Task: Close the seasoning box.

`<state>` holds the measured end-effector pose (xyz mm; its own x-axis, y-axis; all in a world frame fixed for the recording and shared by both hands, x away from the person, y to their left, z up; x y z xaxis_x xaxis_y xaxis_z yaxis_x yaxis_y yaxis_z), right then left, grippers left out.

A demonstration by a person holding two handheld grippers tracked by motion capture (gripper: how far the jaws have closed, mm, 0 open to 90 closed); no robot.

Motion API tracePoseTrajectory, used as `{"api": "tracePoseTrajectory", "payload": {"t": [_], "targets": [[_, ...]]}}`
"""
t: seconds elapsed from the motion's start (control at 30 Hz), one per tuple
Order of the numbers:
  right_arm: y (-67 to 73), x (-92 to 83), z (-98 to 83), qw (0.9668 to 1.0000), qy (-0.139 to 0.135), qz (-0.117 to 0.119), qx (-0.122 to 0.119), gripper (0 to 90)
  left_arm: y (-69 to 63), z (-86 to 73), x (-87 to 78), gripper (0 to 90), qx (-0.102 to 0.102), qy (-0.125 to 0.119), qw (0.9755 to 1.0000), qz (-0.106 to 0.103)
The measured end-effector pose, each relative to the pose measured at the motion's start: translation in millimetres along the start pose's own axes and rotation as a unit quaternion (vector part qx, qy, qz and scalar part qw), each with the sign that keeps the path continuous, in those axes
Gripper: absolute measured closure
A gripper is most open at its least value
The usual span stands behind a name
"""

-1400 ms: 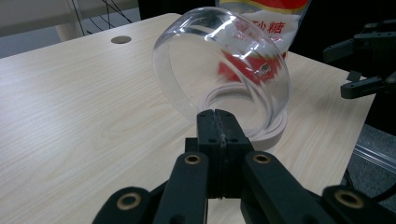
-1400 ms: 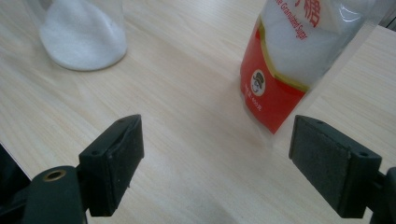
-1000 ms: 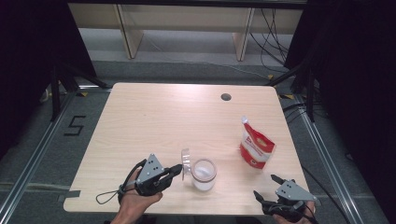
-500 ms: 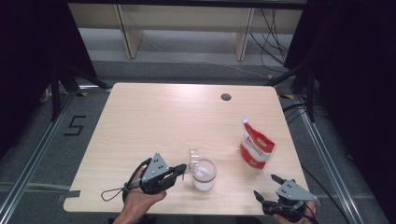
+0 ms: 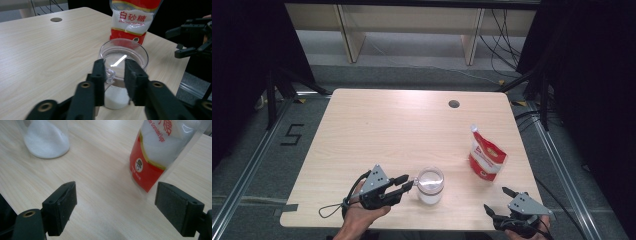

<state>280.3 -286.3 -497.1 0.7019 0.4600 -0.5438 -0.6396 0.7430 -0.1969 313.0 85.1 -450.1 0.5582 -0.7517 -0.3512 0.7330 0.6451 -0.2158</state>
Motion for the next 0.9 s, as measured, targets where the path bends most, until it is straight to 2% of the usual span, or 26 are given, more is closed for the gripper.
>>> {"api": "tracePoseTrajectory", "payload": {"t": [0.03, 0.07, 0.17, 0.23, 0.3, 0.33, 0.37, 0.47, 0.5, 0.53, 0.6, 0.67, 0.7, 0.73, 0.77, 0.8, 0.83, 0.9], "targets": [[0.1, -0.1, 0.1, 1.0000, 0.000, 0.000, 0.002, 18.5, 0.2, -1.1, -0.8, 63.5, -0.006, -0.006, 1.0000, -0.005], [-0.8, 0.2, 0.4, 1.0000, -0.005, -0.006, -0.002, 18.3, 0.7, -2.4, -2.5, 60.4, -0.007, -0.003, 1.0000, 0.000], [1.5, -0.5, 0.9, 0.9998, -0.003, 0.005, 0.017, 18.1, 3.0, -7.7, -5.7, 51.8, -0.021, -0.002, 0.9998, 0.007], [1.6, -0.5, 1.1, 0.9998, -0.004, 0.004, 0.017, 18.0, 6.2, -10.9, -6.9, 46.2, -0.029, -0.004, 0.9996, 0.005], [0.4, 0.1, 1.9, 0.9998, -0.012, 0.000, 0.014, 17.9, 8.5, -13.7, -9.0, 39.5, -0.042, 0.002, 0.9990, 0.015], [0.2, 0.3, 1.8, 0.9998, -0.013, 0.000, 0.012, 17.9, 10.7, -14.3, -10.2, 37.2, -0.037, 0.004, 0.9991, 0.019], [0.0, 0.2, 1.7, 0.9998, -0.013, -0.001, 0.012, 17.9, 10.9, -15.3, -10.8, 35.9, -0.047, 0.003, 0.9986, 0.021], [-0.7, 0.2, 1.7, 0.9998, -0.013, -0.003, 0.014, 17.8, 12.2, -17.8, -13.0, 32.7, -0.057, 0.000, 0.9982, 0.020], [-0.5, 0.2, 1.7, 0.9998, -0.013, -0.003, 0.014, 17.7, 12.9, -18.3, -14.0, 32.4, -0.049, -0.001, 0.9986, 0.020], [-0.3, 0.1, 1.7, 0.9998, -0.014, -0.003, 0.014, 17.7, 12.3, -19.4, -15.5, 31.6, -0.057, 0.005, 0.9980, 0.026], [0.2, -0.2, 1.8, 0.9998, -0.013, -0.001, 0.015, 17.7, 13.5, -20.8, -16.8, 29.8, -0.051, 0.005, 0.9985, 0.018], [1.9, 0.2, 1.7, 0.9996, -0.010, 0.008, 0.025, 17.6, 14.2, -22.4, -19.4, 29.2, -0.050, 0.009, 0.9984, 0.025], [0.2, 0.1, 2.0, 0.9998, -0.014, -0.002, 0.015, 17.6, 14.4, -23.5, -20.4, 28.9, -0.053, 0.010, 0.9981, 0.029], [0.1, 0.3, 2.2, 0.9998, -0.014, -0.002, 0.014, 17.6, 15.6, -24.2, -21.3, 28.7, -0.044, 0.009, 0.9986, 0.029], [0.2, 0.5, 2.4, 0.9998, -0.014, 0.000, 0.012, 17.5, 15.4, -25.7, -22.1, 28.3, -0.051, 0.011, 0.9982, 0.032], [1.7, 0.2, 2.4, 0.9998, -0.009, 0.008, 0.019, 17.6, 16.5, -26.6, -22.8, 28.0, -0.045, 0.011, 0.9984, 0.032], [0.6, 0.3, 2.8, 0.9999, -0.014, 0.000, 0.009, 17.6, 17.0, -28.4, -23.5, 27.7, -0.050, 0.013, 0.9981, 0.034], [3.0, 0.0, 2.6, 0.9997, -0.007, 0.008, 0.020, 17.6, 18.1, -30.9, -24.6, 26.7, -0.043, 0.020, 0.9982, 0.037]]}}
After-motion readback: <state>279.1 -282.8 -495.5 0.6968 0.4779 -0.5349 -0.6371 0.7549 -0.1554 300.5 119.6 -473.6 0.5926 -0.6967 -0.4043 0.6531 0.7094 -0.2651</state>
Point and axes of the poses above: each handheld gripper's, and its own axes: x roughly forward along the jaws, z roughly out of its top, y roughly to its left, the point moved 3 cm from there along x, roughly forward along the jaws, and after that the axes turned 4 degrees about -x, right-handed, at the moved point
